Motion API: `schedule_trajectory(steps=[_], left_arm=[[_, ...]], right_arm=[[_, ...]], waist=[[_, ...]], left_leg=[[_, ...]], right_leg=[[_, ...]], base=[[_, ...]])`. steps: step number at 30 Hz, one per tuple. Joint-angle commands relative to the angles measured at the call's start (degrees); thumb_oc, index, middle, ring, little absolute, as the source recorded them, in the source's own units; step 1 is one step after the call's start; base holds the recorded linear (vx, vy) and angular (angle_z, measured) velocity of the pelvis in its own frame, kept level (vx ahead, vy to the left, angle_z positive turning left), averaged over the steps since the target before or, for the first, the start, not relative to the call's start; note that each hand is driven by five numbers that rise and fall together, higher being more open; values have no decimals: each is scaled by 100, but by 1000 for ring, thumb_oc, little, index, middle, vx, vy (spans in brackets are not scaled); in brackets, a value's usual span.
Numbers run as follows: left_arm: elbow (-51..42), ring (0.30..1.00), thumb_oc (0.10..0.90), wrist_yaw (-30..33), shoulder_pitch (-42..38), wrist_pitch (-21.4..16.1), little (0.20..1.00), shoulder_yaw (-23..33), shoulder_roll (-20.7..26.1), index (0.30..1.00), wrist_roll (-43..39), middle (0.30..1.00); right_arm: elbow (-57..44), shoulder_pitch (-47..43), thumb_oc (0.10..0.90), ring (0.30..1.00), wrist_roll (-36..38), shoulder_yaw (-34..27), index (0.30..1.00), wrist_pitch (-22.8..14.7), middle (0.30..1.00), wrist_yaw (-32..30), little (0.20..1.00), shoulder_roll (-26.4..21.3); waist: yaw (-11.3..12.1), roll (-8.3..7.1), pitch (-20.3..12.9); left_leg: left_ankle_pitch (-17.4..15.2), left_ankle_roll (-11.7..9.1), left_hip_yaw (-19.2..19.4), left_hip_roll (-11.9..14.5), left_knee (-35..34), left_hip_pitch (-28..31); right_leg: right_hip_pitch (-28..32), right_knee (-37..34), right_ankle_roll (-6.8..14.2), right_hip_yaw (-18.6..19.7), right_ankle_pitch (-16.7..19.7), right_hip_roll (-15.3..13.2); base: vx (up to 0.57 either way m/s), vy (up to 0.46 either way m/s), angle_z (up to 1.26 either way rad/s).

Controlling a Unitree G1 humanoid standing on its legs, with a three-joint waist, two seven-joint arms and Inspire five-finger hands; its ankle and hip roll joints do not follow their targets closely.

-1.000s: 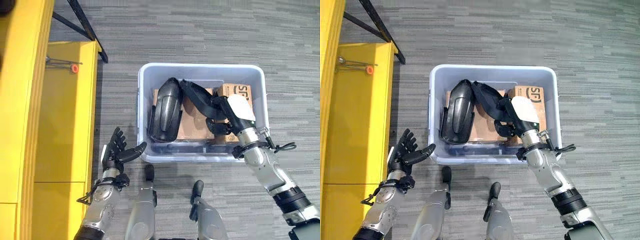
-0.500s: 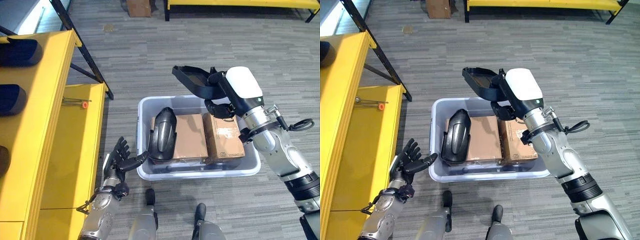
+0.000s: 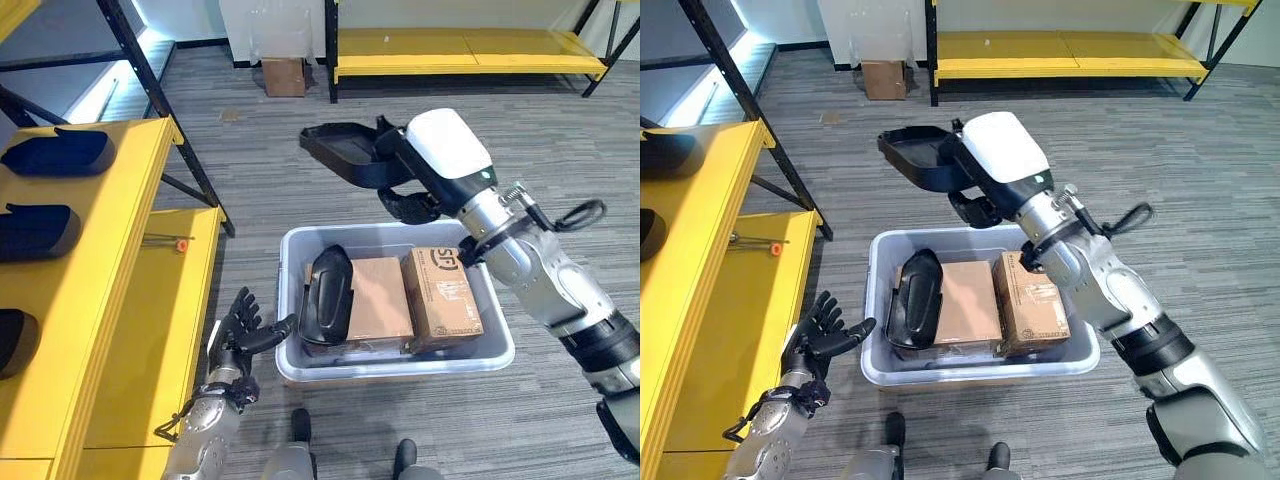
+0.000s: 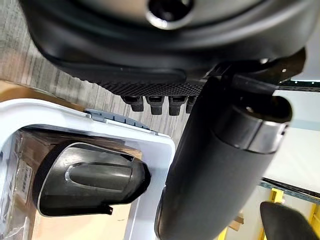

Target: Move parts from the plastic box to the shelf.

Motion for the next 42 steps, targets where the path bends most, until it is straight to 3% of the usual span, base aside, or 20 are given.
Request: schedule_trajectory(steps=[1,5,6,8,10,11,12,15,18,21,22,23,25,27,29,30,32,36,37,42], left_arm=[[-304,1000,900,-18,133,-470,1000,59,248,1000,-209,1000],[-272,1000,900,4,190,-501,1000,131,249,1000,-257,1000],[-265,1000,900,20,267,-526,1000,211,232,1000,-310,1000],[-278,1000,900,13,357,-518,1000,246,187,1000,-437,1000],[-313,1000,900,-14,466,-520,1000,250,184,1000,-527,1000],[-316,1000,900,-14,466,-518,1000,252,181,1000,-529,1000],[-354,1000,900,-53,574,-544,1000,272,142,1000,-644,1000],[-407,1000,900,-106,556,-587,1000,254,199,1000,-678,1000],[-442,1000,900,-136,517,-575,1000,280,221,1000,-679,1000],[-453,1000,900,-179,428,-523,1000,189,169,1000,-669,1000],[-481,1000,900,-173,359,-511,1000,138,141,1000,-682,1000],[-481,1000,900,-170,360,-509,1000,133,143,1000,-682,1000],[-440,1000,900,-221,163,-419,1000,-115,109,1000,-639,1000],[-450,1000,900,-313,95,-369,1000,-264,129,1000,-591,1000],[-491,1000,900,-348,80,-360,1000,-303,158,1000,-546,1000],[-523,1000,900,-476,29,-294,1000,-447,236,1000,-401,1000],[-532,1000,900,-529,61,-283,1000,-471,258,1000,-259,1000],[-584,1000,900,-546,168,-274,1000,-372,231,1000,-236,1000],[-599,1000,900,-514,223,-314,1000,-301,256,1000,-190,1000],[-591,1000,900,-359,357,-347,1000,-57,162,1000,-151,1000]], right_arm=[[422,-1228,400,300,1,103,300,-65,300,-475,300,335],[566,-1505,400,300,11,279,300,-50,300,-499,300,491],[538,-1630,400,300,55,308,300,-68,300,-535,300,526],[464,-1813,400,300,99,412,300,-89,300,-546,300,625],[376,-1888,400,300,183,409,300,-112,300,-571,300,752],[377,-1893,400,300,184,414,300,-112,300,-571,300,751],[287,-1956,400,300,127,452,300,-155,300,-587,300,721],[207,-1979,400,300,66,406,300,-127,300,-692,300,582],[14,-1744,400,300,-1,199,300,-125,300,-845,300,543],[-61,-1597,400,300,52,74,300,-132,300,-936,300,542],[-136,-1518,400,300,36,6,300,-139,300,-986,300,491],[-151,-1500,400,300,34,-3,300,-137,300,-984,300,485],[-325,-1182,400,300,25,-217,300,-114,300,-1036,300,291],[-498,-893,400,300,14,-409,300,-82,300,-1038,300,85],[-587,-790,400,300,28,-511,300,-82,300,-1040,300,25],[-713,-641,400,300,84,-708,300,-87,300,-1049,300,-57],[-750,-384,400,300,78,-861,300,-95,300,-1020,300,1],[-717,-142,400,300,109,-996,300,-105,300,-1000,300,75],[-707,-38,400,300,80,-1062,300,-92,300,-1010,300,178],[-579,45,400,300,-17,-1042,300,-40,300,-900,300,492]], waist=[[253,-45,-949],[321,61,-835],[372,133,-691],[445,265,-556],[532,460,-397],[519,468,-405],[606,661,-214],[703,770,-59],[612,671,-52],[409,557,-95],[262,541,-140],[256,552,-129],[-218,523,-278],[-357,581,-378],[-389,600,-409],[-478,652,-505],[-461,651,-614],[-337,530,-587],[-277,456,-573],[-57,290,-555]], left_leg=[[-371,-243,-266,593,284,117],[-255,-294,-401,673,458,-16],[-140,-325,-499,734,606,-144],[70,-361,-586,808,650,-263],[493,-456,-713,895,589,-424],[512,-465,-731,902,574,-437],[981,-615,-695,921,451,-693],[1323,-649,-558,799,295,-1041],[778,-440,-131,717,946,-1028],[82,-419,257,880,1855,-786],[-75,-410,531,1064,2072,-550],[-103,-416,516,1074,2096,-540],[-67,-544,1543,1777,2020,65],[103,-699,1811,1908,1641,419],[111,-726,1795,1870,1508,502],[-246,-665,1976,1653,747,657],[-418,-594,2009,1400,269,769],[-665,-421,1825,1071,294,687],[-799,-339,1783,899,268,697],[-1152,-87,1649,544,265,774]], right_leg=[[-177,1083,76,271,-938,-127],[-256,1291,-84,286,-1112,27],[-383,1457,-240,325,-1232,182],[-539,1628,-335,261,-1307,299],[-709,1742,-442,145,-1363,419],[-725,1753,-450,132,-1365,427],[-891,1781,-476,-137,-1408,385],[-1060,1769,-518,-472,-1358,264],[-1244,1630,-575,-778,-1215,108],[-1227,1558,-663,-1079,-1274,20],[-1256,1618,-718,-1297,-1297,-5],[-1233,1632,-716,-1310,-1319,0],[-1289,1765,-727,-1941,-1273,-251],[-1278,1884,-671,-2244,-1208,-404],[-1287,1948,-650,-2331,-1188,-454],[-1358,2002,-538,-2510,-1021,-581],[-1334,1853,-397,-2589,-806,-722],[-1295,1886,-227,-2672,-475,-967],[-1304,1958,-80,-2727,-299,-1146],[-1353,2224,138,-2820,-90,-1466]], base=[[-66,-125,-5],[-96,-116,-1],[-167,-187,5],[-198,-213,4],[-174,-156,0],[-274,-143,12],[-198,-79,22],[-255,-166,43],[-304,-243,88],[-138,-185,123],[-22,-124,98],[-89,-75,160],[-95,-5,169],[-37,95,181],[-25,114,88],[-49,158,48],[-10,226,105],[-13,150,38],[-64,211,26],[-50,176,11]])
